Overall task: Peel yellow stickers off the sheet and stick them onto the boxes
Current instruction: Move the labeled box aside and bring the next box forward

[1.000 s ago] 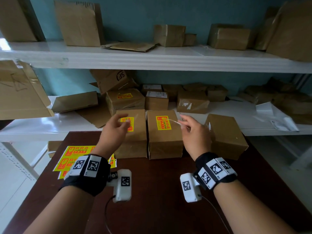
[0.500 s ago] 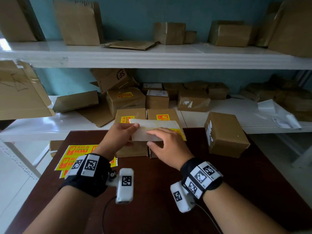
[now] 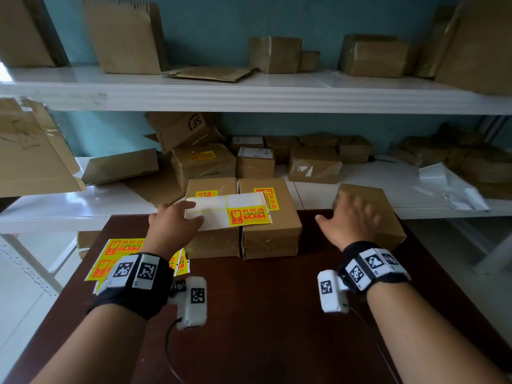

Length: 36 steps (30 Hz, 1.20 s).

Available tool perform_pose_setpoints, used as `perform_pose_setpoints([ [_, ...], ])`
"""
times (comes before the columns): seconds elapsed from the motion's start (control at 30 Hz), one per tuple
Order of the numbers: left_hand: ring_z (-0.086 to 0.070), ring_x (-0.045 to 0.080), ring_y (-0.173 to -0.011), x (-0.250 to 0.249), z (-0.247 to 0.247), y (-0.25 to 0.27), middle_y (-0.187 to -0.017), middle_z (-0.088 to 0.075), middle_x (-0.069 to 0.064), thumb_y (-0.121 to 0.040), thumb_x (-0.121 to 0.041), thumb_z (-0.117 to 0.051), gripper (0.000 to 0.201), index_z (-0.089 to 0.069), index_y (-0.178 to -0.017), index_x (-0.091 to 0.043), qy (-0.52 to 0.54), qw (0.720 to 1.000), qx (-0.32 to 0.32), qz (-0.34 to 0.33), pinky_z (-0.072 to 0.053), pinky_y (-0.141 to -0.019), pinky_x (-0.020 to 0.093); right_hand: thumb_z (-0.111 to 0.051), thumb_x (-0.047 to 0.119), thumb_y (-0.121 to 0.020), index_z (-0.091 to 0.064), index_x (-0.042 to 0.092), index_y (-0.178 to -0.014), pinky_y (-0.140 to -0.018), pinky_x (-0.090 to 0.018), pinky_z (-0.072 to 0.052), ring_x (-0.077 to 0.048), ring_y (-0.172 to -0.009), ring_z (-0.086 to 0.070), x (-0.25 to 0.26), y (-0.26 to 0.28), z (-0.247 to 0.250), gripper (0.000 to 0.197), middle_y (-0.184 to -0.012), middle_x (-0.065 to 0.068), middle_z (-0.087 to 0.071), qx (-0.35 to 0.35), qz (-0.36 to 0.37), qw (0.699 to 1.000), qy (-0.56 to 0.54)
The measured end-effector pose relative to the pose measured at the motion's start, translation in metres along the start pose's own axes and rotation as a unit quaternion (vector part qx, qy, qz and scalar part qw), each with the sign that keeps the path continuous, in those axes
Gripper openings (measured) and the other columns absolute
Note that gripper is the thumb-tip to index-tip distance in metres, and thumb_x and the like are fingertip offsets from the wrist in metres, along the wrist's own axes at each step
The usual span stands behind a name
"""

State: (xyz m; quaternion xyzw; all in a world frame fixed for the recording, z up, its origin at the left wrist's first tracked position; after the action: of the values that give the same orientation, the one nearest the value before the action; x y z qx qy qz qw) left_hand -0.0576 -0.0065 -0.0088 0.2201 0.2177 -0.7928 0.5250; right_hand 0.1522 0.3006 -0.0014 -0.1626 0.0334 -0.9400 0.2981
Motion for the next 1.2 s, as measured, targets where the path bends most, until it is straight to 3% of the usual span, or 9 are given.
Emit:
perform_pose_setpoints([
  [0.1, -0.052, 0.032, -0.123, -0.003, 0.002, 0.000, -0.126, -0.059, 0.015, -0.089, -0.042, -0.064, 0.039, -0.064, -0.126, -0.029, 0.000, 1.000, -0.016, -0.014, -0.033, -0.108, 0.043, -0.067, 0.075, -0.073, -0.017, 0.026, -0.158, -0.119, -0.066, -0.006, -0.045, -0.152, -0.007, -0.043, -0.015, 0.000, 0.109, -0.166, -0.016, -0.012, 0.005, -0.125, 0.992, -0.005],
  [0.23, -0.052, 0.030, -0.123, -0.011, 0.004, 0.002, -0.123, -0.063, 0.012, -0.092, -0.036, -0.063, 0.032, -0.067, -0.122, -0.025, 0.001, 0.999, -0.035, -0.038, -0.030, -0.105, 0.043, -0.074, 0.079, -0.061, -0.013, 0.028, -0.157, -0.116, -0.073, -0.003, -0.047, -0.151, 0.005, -0.078, -0.023, -0.012, 0.125, -0.166, -0.013, 0.001, 0.048, -0.194, 0.979, -0.050],
  [0.4, -0.048, 0.030, -0.123, -0.018, 0.004, 0.004, -0.115, -0.065, 0.013, -0.093, -0.033, -0.062, 0.028, -0.068, -0.119, -0.023, 0.006, 0.997, -0.053, -0.046, -0.027, -0.103, 0.040, -0.081, 0.062, -0.067, -0.024, 0.029, -0.154, -0.112, -0.065, -0.029, -0.045, -0.143, -0.019, -0.080, -0.023, -0.014, 0.109, -0.160, -0.012, -0.012, 0.048, -0.191, 0.976, -0.088],
  [0.6, -0.049, 0.029, -0.124, -0.025, 0.008, 0.007, -0.124, -0.062, 0.012, -0.094, -0.032, -0.062, 0.025, -0.069, -0.118, -0.025, 0.029, 0.996, -0.055, -0.060, -0.026, -0.106, 0.041, -0.079, 0.059, -0.068, -0.035, 0.029, -0.146, -0.104, -0.062, -0.039, -0.043, -0.134, -0.031, -0.082, -0.026, -0.003, 0.094, -0.152, -0.009, -0.023, -0.011, -0.188, 0.974, -0.124],
  [0.77, -0.049, 0.030, -0.125, -0.033, 0.013, 0.013, -0.125, -0.058, 0.011, -0.095, -0.028, -0.061, 0.023, -0.069, -0.117, -0.026, 0.089, 0.992, -0.057, -0.066, -0.037, -0.107, 0.048, -0.078, 0.059, -0.068, -0.036, 0.030, -0.143, -0.099, -0.055, -0.046, -0.038, -0.130, -0.034, -0.068, -0.025, 0.022, 0.091, -0.150, -0.003, -0.023, -0.094, -0.082, 0.972, -0.199],
  [0.93, -0.054, 0.020, -0.119, -0.041, 0.012, 0.016, -0.124, -0.058, 0.003, -0.096, -0.029, -0.060, 0.023, -0.069, -0.117, -0.027, 0.162, 0.984, -0.038, -0.070, -0.045, -0.088, 0.036, -0.080, 0.053, -0.071, -0.038, 0.033, -0.141, -0.097, -0.046, -0.046, -0.030, -0.137, -0.029, -0.034, -0.015, 0.053, 0.085, -0.152, 0.002, -0.021, -0.143, 0.033, 0.953, -0.265],
  [1.07, -0.060, 0.015, -0.110, -0.043, 0.013, 0.016, -0.111, -0.067, -0.003, -0.097, -0.026, -0.059, 0.018, -0.071, -0.111, -0.031, 0.246, 0.967, -0.016, -0.065, -0.048, -0.080, 0.032, -0.082, 0.048, -0.069, -0.045, 0.033, -0.139, -0.109, -0.036, -0.036, -0.022, -0.139, -0.029, -0.004, -0.002, 0.061, 0.081, -0.150, 0.004, -0.025, -0.134, 0.130, 0.927, -0.326],
  [1.2, -0.061, 0.014, -0.110, -0.038, 0.013, 0.016, -0.112, -0.069, -0.004, -0.099, -0.024, -0.057, 0.019, -0.072, -0.106, -0.032, 0.336, 0.941, 0.020, -0.029, -0.049, -0.095, 0.041, -0.080, 0.053, -0.062, -0.051, 0.025, -0.138, -0.112, -0.026, -0.030, -0.015, -0.137, -0.035, 0.032, 0.018, 0.059, 0.087, -0.146, 0.000, -0.032, -0.108, 0.251, 0.912, -0.305],
])
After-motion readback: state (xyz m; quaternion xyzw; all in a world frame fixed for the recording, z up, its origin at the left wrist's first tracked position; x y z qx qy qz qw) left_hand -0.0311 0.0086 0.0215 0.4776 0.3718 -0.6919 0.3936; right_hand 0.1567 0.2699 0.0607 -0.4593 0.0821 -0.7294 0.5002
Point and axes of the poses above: each hand's wrist, its own y-axis away from the middle knuckle, its own z-axis out of the back of the hand, x = y × z, the point moved 5 cm from there along -y, towards the middle knuckle
